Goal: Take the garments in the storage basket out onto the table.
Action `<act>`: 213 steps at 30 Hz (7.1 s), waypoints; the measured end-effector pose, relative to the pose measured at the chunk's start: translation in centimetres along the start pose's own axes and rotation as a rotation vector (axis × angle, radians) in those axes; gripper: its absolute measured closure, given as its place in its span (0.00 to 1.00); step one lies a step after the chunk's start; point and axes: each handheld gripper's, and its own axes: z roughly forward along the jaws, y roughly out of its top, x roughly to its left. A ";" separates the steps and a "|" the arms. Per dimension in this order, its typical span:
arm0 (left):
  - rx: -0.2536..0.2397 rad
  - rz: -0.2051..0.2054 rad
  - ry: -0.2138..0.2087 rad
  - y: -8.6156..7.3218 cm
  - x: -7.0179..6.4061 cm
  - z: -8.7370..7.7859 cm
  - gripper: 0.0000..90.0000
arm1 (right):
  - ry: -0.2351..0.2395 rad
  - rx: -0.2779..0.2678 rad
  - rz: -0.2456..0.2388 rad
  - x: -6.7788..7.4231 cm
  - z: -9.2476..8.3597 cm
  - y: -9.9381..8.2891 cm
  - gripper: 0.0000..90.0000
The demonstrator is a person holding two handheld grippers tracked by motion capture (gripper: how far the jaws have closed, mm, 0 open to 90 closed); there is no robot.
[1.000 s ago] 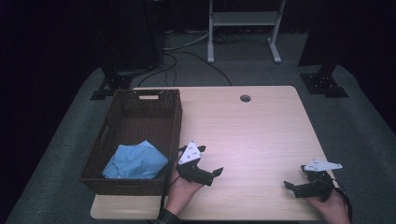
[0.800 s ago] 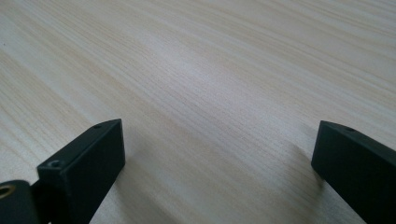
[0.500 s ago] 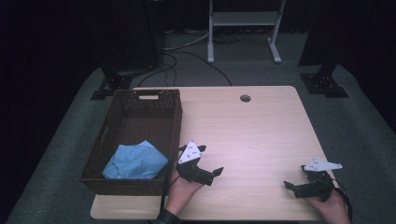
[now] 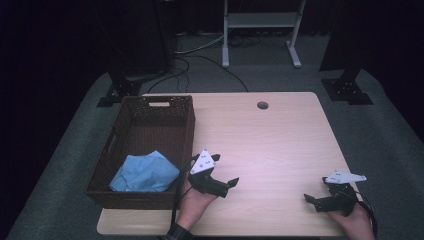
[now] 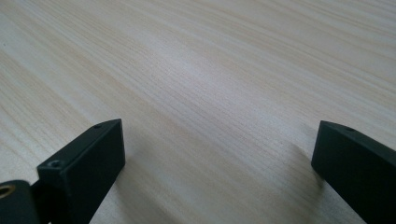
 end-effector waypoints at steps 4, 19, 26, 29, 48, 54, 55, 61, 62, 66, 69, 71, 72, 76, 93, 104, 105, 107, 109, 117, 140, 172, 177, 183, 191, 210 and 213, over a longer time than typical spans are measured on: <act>-0.002 -0.002 0.000 0.2 0.0 -0.1 0.00 | 0.000 0.000 0.000 0.0 0.0 0.0 0.02; -0.005 0.000 -0.004 0.5 0.0 -0.1 0.00 | 0.000 0.000 0.000 0.0 0.0 0.0 0.02; -0.004 0.000 -0.006 0.7 0.0 -0.1 0.00 | 0.000 0.000 0.000 0.0 0.0 0.0 0.02; -0.004 0.004 -0.004 0.9 0.0 -0.2 0.00 | 0.000 0.000 0.000 0.0 0.0 0.0 0.02; -0.023 0.002 -0.001 1.7 0.2 -0.5 0.00 | 0.000 0.000 0.000 0.0 0.0 0.0 0.02; -0.026 -0.001 0.002 1.8 0.3 -0.5 0.00 | 0.000 0.000 0.000 0.0 0.0 0.0 0.02; -0.019 0.002 0.002 1.8 0.3 -0.5 0.00 | 0.000 0.000 0.000 0.0 0.0 0.0 0.02; -0.028 -0.013 -0.001 1.8 0.5 -0.5 0.00 | 0.000 0.000 0.000 0.0 0.0 0.0 0.02; -0.030 -0.014 -0.001 1.9 0.5 -0.6 0.00 | 0.000 0.000 0.000 0.0 0.0 0.0 0.02; -0.031 -0.015 0.000 2.0 0.6 -0.6 0.00 | 0.000 0.000 0.000 0.0 0.0 0.0 0.02; -0.031 -0.016 0.002 2.0 0.6 -0.5 0.00 | 0.000 0.000 0.000 0.0 0.0 0.0 0.02; -0.028 -0.013 0.002 2.1 0.6 -0.5 0.00 | 0.000 0.000 0.000 0.0 0.0 0.0 0.02; -0.028 -0.014 0.002 2.1 0.6 -0.5 0.00 | 0.000 0.000 0.000 0.0 0.0 0.0 0.02; -0.033 -0.016 -0.005 2.2 0.7 -0.5 0.00 | 0.000 0.000 0.000 0.0 0.0 0.0 0.02; -0.027 -0.012 -0.007 2.9 1.0 -0.2 0.00 | 0.000 -0.001 -0.001 0.0 0.0 0.0 0.02; -0.046 -0.013 -0.004 3.4 1.4 -0.1 0.00 | 0.000 0.000 0.000 0.0 0.0 0.0 0.02; -0.049 -0.015 -0.005 3.4 1.4 -0.1 0.00 | 0.000 0.000 0.000 0.0 0.0 0.0 0.02; -0.048 -0.009 -0.010 3.5 1.5 -0.1 0.00 | 0.000 0.000 0.001 0.0 0.0 0.0 0.02; -0.050 -0.006 -0.014 3.7 1.5 -0.1 0.00 | 0.000 0.000 0.001 0.0 0.0 0.0 0.02; -0.047 0.006 -0.037 4.0 1.5 -0.3 0.00 | 0.000 -0.001 0.001 0.0 0.0 0.0 0.02; -0.087 -0.004 -0.073 5.3 2.3 -0.8 0.00 | 0.000 0.000 0.000 0.0 0.0 0.0 0.02; -0.129 0.042 -0.075 6.7 3.1 -2.4 0.00 | 0.005 0.000 -0.003 0.1 0.0 0.0 0.02; -0.134 0.041 -0.068 6.8 3.2 -2.7 0.00 | 0.005 0.000 -0.003 0.1 0.0 0.0 0.02; -0.138 0.039 -0.064 6.8 3.4 -2.8 0.00 | 0.005 0.000 -0.003 0.1 0.0 0.0 0.02; -0.149 0.031 -0.058 6.8 3.6 -3.3 0.00 | 0.005 0.000 -0.003 0.1 0.0 0.0 0.02; -0.157 0.023 -0.033 6.9 4.2 -4.3 0.00 | 0.005 0.000 -0.003 0.1 0.0 0.0 0.02; -0.158 0.023 -0.030 6.8 4.2 -4.4 0.00 | 0.005 0.000 -0.003 0.1 0.0 0.0 0.02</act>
